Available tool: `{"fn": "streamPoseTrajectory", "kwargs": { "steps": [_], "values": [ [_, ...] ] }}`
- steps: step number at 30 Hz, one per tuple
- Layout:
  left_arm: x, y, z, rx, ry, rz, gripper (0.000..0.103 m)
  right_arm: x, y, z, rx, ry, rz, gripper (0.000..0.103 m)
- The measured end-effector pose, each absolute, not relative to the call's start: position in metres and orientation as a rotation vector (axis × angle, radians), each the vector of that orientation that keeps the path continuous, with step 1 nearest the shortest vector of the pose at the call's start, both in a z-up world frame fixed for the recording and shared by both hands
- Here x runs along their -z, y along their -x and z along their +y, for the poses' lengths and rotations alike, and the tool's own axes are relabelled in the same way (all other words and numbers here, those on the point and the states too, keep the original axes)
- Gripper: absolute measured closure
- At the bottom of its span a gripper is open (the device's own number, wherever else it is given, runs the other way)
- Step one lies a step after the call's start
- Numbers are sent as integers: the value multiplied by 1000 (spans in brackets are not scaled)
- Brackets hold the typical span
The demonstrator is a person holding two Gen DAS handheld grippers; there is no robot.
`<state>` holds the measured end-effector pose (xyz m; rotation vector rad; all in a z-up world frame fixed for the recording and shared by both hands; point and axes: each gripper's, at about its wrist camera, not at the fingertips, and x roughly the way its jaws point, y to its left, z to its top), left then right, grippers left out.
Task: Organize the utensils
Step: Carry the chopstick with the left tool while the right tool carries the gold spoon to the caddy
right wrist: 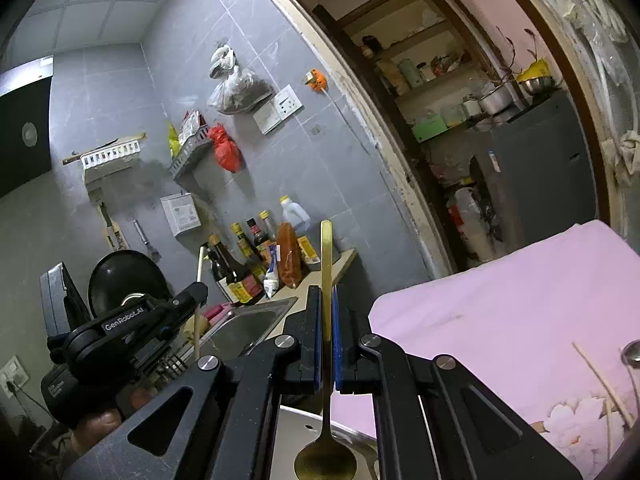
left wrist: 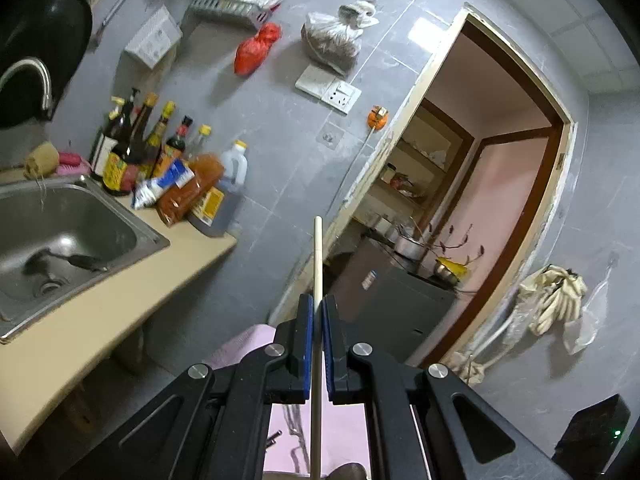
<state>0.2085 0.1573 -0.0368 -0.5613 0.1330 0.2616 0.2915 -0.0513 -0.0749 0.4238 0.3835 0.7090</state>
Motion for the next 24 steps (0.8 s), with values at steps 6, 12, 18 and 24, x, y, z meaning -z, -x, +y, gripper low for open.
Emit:
{"fn": "streamPoseTrajectory", "kwargs": {
  "steps": [6, 12, 18, 24],
  "values": [
    [39, -200, 136, -331, 467, 65, 98, 86, -291, -43, -741, -394, 370, 99],
    [39, -194, 128, -342, 462, 42, 98, 92, -285, -40, -759, -354, 373, 99],
    [39, -182, 134, -375, 514, -19, 98, 96, -281, -41, -759, -340, 373, 99],
    [42, -185, 130, -400, 507, -45, 98, 97, -278, -43, -757, -329, 358, 99]
  ]
}}
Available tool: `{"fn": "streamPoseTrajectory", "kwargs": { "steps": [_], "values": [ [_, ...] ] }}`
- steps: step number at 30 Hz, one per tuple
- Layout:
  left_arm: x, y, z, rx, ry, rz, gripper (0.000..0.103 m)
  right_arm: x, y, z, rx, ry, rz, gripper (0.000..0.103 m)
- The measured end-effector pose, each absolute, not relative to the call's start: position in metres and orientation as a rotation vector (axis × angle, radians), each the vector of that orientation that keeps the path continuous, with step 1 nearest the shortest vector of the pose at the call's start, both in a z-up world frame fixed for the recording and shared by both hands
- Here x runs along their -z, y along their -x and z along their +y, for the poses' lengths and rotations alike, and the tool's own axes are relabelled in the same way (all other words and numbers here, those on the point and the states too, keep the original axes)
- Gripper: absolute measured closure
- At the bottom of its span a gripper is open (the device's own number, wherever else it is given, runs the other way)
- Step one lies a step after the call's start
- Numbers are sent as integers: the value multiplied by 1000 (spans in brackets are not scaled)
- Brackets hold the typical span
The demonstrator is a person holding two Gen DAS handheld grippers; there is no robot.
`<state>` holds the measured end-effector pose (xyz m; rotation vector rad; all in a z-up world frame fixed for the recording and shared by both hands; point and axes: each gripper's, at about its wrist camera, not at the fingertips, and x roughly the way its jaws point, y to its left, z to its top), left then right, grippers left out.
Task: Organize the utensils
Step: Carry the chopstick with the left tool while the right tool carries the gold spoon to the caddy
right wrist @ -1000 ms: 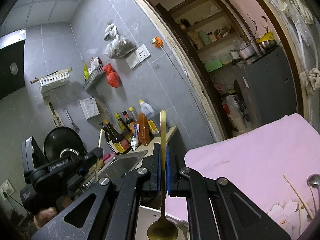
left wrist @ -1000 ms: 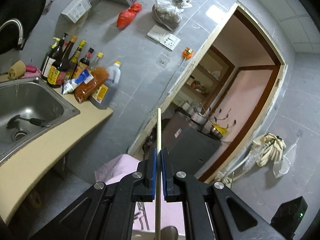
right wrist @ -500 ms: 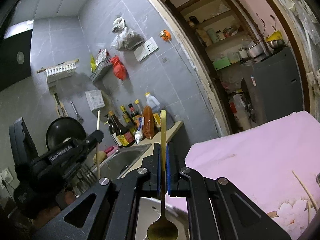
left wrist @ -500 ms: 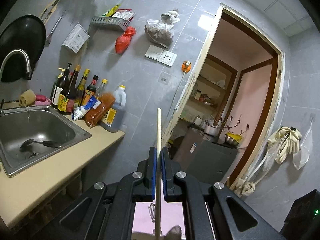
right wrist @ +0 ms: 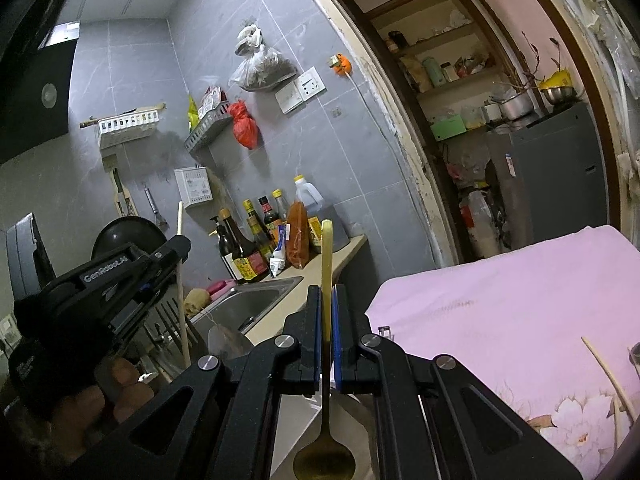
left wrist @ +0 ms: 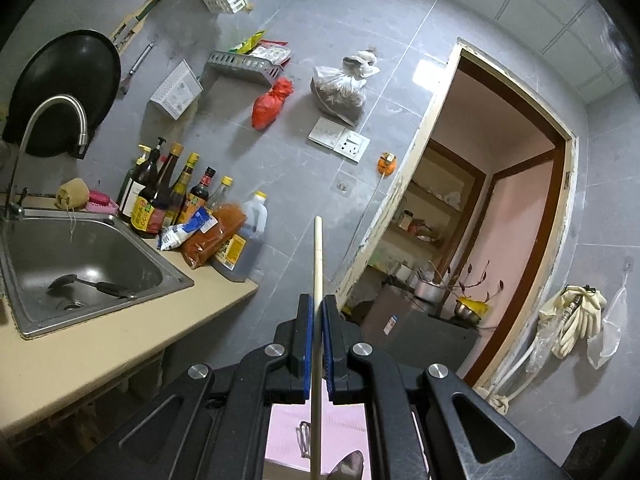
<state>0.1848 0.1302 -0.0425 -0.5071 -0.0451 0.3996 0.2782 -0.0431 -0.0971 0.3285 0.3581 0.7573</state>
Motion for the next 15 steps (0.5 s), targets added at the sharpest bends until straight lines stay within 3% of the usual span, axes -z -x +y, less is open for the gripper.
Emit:
{"fn": "streamPoseTrajectory", "kwargs": {
  "steps": [15],
  "values": [
    [57, -186, 98, -450, 340, -55, 98, 102, -272, -43, -766, -288, 363, 99]
  ]
}}
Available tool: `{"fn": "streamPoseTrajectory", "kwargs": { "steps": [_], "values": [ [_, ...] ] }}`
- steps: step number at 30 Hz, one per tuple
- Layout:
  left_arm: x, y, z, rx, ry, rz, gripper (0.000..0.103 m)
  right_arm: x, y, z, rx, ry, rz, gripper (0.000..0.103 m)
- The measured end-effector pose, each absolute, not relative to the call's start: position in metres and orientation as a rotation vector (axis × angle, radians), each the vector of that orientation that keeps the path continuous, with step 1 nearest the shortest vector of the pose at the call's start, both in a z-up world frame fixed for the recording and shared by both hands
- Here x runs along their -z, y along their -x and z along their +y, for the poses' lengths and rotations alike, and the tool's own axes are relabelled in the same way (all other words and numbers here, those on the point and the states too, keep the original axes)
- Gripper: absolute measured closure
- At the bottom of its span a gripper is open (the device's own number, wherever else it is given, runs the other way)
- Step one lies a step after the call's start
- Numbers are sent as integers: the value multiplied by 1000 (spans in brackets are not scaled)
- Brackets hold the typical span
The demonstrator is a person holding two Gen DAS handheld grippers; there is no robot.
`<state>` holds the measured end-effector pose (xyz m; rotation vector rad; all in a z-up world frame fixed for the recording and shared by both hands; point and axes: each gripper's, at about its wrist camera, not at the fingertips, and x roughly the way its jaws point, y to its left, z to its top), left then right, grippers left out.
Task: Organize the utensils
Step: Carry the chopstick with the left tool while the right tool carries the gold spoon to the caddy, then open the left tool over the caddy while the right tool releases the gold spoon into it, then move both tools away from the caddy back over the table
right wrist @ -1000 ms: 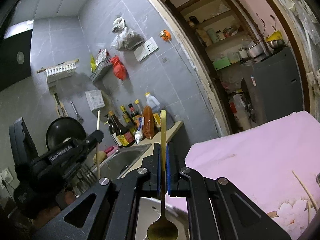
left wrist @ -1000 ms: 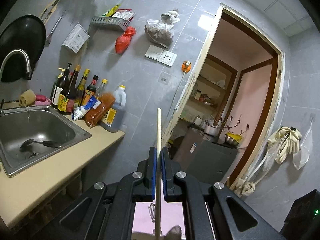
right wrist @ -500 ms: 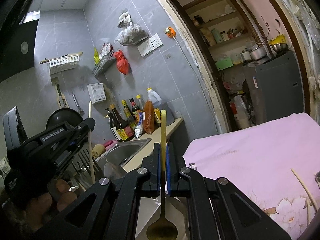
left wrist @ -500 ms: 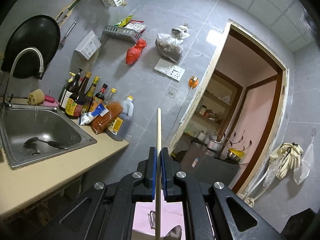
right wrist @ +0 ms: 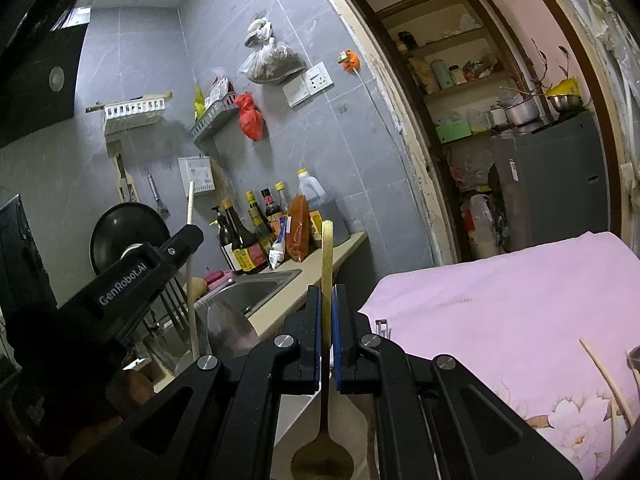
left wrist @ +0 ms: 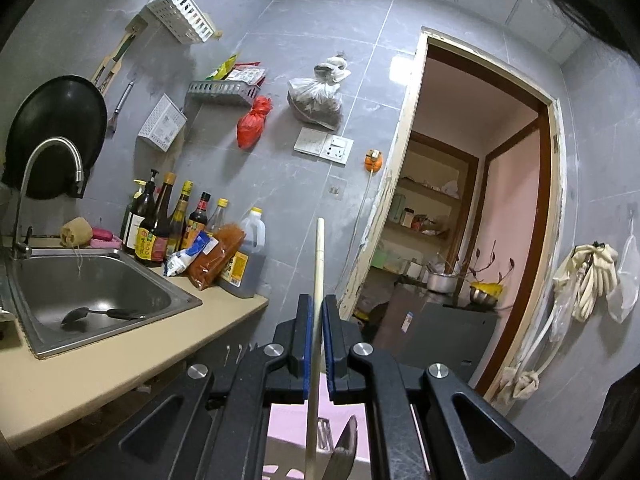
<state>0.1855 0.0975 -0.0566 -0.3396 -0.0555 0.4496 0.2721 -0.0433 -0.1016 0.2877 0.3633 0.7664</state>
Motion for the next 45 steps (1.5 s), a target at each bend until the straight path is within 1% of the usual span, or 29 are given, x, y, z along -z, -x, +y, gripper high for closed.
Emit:
{"fn": "streamPoseTrajectory", "kwargs": {
  "steps": [8, 15, 16, 18, 19, 20, 22, 24, 25, 26, 27, 29, 30, 31, 33, 34, 35, 36, 37, 45],
  "values": [
    [59, -178, 89, -425, 272, 0, 97, 100, -272, -53, -769, -277, 390, 98],
    [60, -170, 97, -357, 292, 130, 97, 94, -273, -58, -770, -251, 436, 97],
    [60, -170, 99, -349, 298, 152, 97, 92, -273, -60, -768, -248, 442, 95],
    [61, -169, 102, -317, 312, 197, 96, 89, -271, -61, -767, -247, 446, 84],
    [61, -169, 103, -307, 314, 223, 96, 87, -271, -62, -766, -250, 449, 77],
    [60, -169, 105, -301, 317, 237, 96, 84, -270, -64, -764, -254, 450, 74],
    [58, -167, 106, -275, 320, 267, 88, 78, -269, -68, -759, -255, 453, 74],
    [53, -163, 107, -262, 323, 289, 71, 68, -266, -74, -740, -246, 450, 70],
    [51, -162, 107, -257, 328, 293, 67, 62, -264, -78, -730, -244, 446, 63],
    [48, -159, 107, -251, 339, 297, 59, 58, -262, -82, -722, -245, 441, 55],
    [44, -157, 106, -248, 348, 303, 51, 53, -260, -86, -712, -245, 436, 52],
    [36, -157, 102, -258, 347, 331, 42, 39, -258, -97, -667, -229, 433, 40],
    [32, -157, 99, -265, 345, 349, 37, 33, -256, -104, -645, -221, 432, 37],
    [28, -158, 96, -271, 344, 362, 34, 27, -254, -111, -626, -214, 430, 30],
    [21, -159, 89, -290, 335, 377, 16, 17, -251, -126, -594, -195, 427, 24],
    [15, -160, 82, -306, 323, 381, 13, 12, -249, -133, -567, -177, 431, 17],
    [12, -160, 77, -315, 313, 382, 6, 8, -248, -140, -540, -162, 433, 9],
    [8, -161, 68, -329, 296, 384, 1, 3, -245, -149, -502, -138, 428, 6],
    [3, -162, 62, -337, 280, 381, 1, -1, -241, -158, -477, -117, 419, 2],
    [-19, -163, -11, -322, 118, 289, 0, -24, -214, -215, -349, 59, 335, 1]
  ]
}}
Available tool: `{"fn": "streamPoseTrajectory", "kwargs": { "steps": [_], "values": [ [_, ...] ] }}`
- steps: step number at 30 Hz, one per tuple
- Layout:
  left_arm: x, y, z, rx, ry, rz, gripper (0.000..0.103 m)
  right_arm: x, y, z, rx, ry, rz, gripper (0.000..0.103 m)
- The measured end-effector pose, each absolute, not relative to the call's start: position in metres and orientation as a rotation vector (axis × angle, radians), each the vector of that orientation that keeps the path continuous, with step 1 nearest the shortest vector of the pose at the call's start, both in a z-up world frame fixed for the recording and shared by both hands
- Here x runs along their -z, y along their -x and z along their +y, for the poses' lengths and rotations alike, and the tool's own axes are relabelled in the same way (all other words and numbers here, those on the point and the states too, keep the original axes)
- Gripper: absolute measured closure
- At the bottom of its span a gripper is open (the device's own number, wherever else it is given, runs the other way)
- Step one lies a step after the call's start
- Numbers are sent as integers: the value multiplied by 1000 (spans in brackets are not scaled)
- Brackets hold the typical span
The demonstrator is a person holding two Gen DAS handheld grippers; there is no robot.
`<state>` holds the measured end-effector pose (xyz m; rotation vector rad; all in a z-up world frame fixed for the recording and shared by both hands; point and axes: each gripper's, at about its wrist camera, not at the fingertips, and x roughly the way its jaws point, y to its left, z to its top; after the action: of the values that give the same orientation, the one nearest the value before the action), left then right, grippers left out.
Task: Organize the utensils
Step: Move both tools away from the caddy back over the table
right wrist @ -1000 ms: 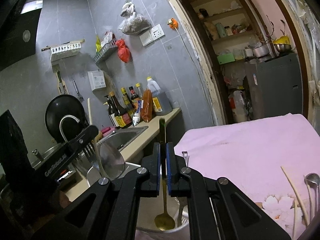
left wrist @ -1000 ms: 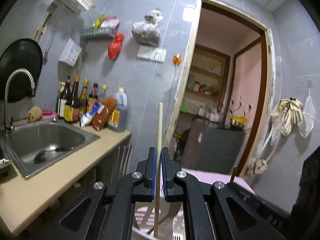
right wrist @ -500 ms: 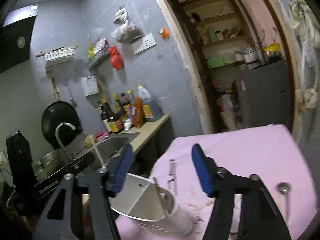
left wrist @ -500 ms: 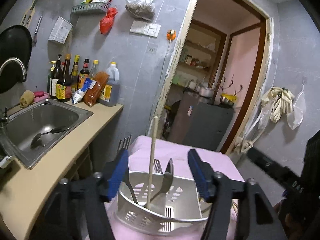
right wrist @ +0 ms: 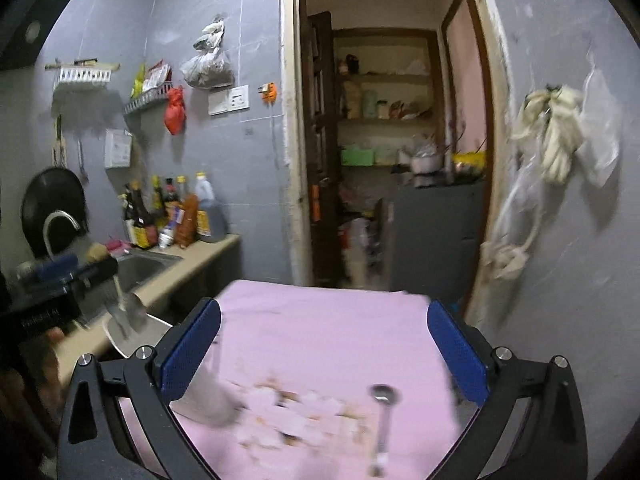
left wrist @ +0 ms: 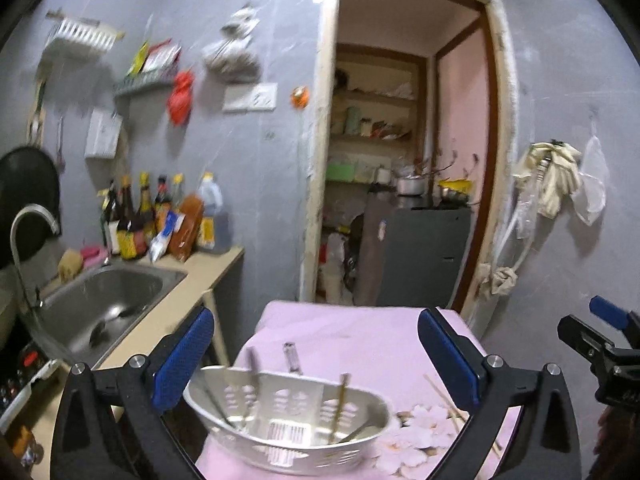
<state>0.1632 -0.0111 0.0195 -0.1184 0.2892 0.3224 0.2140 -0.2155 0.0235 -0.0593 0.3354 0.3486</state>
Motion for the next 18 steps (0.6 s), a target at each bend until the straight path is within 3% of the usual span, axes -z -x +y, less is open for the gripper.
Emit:
{"fn": "streamPoseTrajectory", "kwargs": {
  "steps": [8, 18],
  "values": [
    [-8, -182, -80, -205, 45, 318, 0, -32, -209, -283, -265, 41, 289, 1],
    [47, -222, -144, -122, 48, 465, 0, 26, -273, -343, -293, -6, 405, 1]
  ]
}}
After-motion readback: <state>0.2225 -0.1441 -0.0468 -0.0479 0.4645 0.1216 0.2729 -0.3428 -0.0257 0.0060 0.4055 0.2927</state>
